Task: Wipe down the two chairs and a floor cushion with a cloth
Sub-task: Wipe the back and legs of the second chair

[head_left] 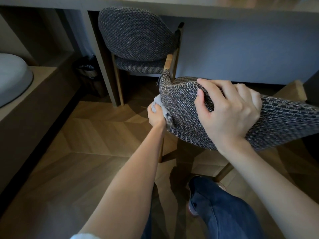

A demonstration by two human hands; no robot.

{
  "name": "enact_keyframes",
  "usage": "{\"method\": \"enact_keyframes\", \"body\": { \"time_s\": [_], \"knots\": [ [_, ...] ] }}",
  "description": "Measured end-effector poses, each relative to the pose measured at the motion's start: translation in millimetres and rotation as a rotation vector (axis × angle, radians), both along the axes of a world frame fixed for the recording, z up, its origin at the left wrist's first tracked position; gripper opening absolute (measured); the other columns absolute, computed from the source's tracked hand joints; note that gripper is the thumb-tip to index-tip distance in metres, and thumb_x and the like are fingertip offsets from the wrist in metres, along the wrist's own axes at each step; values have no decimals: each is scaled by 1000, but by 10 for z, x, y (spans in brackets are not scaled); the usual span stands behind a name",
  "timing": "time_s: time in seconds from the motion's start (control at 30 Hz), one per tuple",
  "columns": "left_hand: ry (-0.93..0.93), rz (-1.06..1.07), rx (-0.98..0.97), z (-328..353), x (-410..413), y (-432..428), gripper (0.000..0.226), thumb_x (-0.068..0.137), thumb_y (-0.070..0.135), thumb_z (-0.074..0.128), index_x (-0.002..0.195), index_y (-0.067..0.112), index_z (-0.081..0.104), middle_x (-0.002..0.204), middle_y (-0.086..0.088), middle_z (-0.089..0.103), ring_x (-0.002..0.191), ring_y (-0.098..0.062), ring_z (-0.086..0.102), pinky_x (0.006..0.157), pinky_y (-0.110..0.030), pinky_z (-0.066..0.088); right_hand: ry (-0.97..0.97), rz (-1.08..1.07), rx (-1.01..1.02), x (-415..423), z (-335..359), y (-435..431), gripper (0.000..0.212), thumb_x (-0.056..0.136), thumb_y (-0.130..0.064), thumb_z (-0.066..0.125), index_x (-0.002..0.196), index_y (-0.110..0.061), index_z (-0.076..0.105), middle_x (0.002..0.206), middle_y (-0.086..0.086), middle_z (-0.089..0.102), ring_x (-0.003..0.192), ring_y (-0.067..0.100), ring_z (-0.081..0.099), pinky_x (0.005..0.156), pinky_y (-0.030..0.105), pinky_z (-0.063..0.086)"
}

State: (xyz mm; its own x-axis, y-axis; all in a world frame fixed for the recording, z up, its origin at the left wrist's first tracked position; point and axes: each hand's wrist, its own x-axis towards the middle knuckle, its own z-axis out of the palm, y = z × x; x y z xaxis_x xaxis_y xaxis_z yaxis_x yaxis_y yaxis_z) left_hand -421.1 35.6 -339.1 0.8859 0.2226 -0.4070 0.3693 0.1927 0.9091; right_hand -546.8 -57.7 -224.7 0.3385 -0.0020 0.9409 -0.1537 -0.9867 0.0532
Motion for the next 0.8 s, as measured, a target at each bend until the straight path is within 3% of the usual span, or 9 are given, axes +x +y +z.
{"method": "enact_keyframes", "body": {
  "time_s": [0.27, 0.37, 0.43, 0.53, 0.8],
  "knots": [
    [-267, 255, -125, 665, -399, -164, 35, 93, 39, 55, 127, 30, 56, 125, 7, 60, 102, -5, 51, 86, -12, 35, 21, 2, 18, -43, 43, 21, 21, 93, -33, 56, 101, -30, 75, 91, -10, 72, 74, 20, 63, 75, 32, 39],
    [-291, 325, -194, 833, -484, -268, 33, 93, 39, 57, 125, 32, 58, 112, 12, 59, 90, -1, 49, 68, 2, 35, 23, 12, 35, -46, 53, 17, 21, 93, -33, 56, 100, -29, 75, 92, -10, 73, 75, 20, 65, 75, 31, 39],
    [-299, 346, -177, 860, -528, -302, 32, 94, 37, 56, 125, 31, 57, 117, 11, 59, 98, -6, 53, 79, -5, 40, 12, 12, 33, -34, 53, 16, 21, 93, -33, 56, 100, -29, 75, 92, -11, 73, 75, 20, 65, 75, 31, 40],
    [-292, 379, -119, 788, -520, -327, 32, 96, 33, 54, 126, 24, 57, 127, 1, 60, 117, -16, 54, 99, -28, 42, -1, 13, 24, -19, 35, 15, 21, 93, -33, 56, 100, -30, 75, 92, -11, 73, 75, 19, 65, 75, 31, 40],
    [-225, 375, -81, 341, -377, -339, 32, 98, 30, 48, 129, 23, 54, 128, -2, 60, 120, -22, 53, 101, -36, 43, -24, 18, 19, -3, 21, 16, 20, 93, -32, 56, 97, -30, 75, 90, -12, 73, 73, 20, 64, 74, 31, 40]
  ]
}}
